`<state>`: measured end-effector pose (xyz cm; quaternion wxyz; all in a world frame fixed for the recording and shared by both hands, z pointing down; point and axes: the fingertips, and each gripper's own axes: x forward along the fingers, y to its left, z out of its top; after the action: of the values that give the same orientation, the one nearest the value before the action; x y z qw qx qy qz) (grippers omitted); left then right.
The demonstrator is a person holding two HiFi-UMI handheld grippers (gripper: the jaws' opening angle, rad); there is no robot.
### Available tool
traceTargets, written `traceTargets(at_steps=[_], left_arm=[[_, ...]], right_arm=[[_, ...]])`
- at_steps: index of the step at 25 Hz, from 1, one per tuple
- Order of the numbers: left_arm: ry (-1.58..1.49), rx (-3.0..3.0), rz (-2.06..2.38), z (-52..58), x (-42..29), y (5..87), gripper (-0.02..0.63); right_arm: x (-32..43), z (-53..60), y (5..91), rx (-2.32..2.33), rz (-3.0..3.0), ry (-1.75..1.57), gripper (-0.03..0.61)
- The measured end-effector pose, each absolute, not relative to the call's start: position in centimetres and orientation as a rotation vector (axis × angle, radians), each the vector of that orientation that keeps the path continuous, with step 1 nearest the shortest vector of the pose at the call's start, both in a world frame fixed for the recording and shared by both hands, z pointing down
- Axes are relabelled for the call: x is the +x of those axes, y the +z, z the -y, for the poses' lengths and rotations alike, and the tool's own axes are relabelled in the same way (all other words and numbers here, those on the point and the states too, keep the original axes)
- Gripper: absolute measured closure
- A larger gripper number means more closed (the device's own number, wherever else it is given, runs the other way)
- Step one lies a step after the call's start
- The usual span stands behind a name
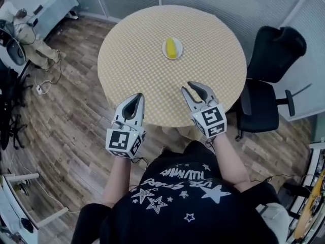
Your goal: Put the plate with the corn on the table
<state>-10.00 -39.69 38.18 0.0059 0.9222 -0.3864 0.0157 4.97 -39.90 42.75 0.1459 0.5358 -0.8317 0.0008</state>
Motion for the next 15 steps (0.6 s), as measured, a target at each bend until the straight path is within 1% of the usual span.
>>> traceTargets(at_steps=[5,9,15], left_arm=[[0.05,2.884,1.222,37.6,-9.0,37.6,0.606],[0.064,2.873,1.216,34.8,-6.8,37.5,0.606],[0.128,2.898,1.118,29.3,-1.5,38.5,0.606]], right_arm=[[5.4,37.8,42.1,1.497,2.445,-0.03,0.519],[6.6,35.0,41.2,1.462,2.473,-0.044,0.526],[9.9,29.6,40.7,1.456,2.511,-0.041,0.531]])
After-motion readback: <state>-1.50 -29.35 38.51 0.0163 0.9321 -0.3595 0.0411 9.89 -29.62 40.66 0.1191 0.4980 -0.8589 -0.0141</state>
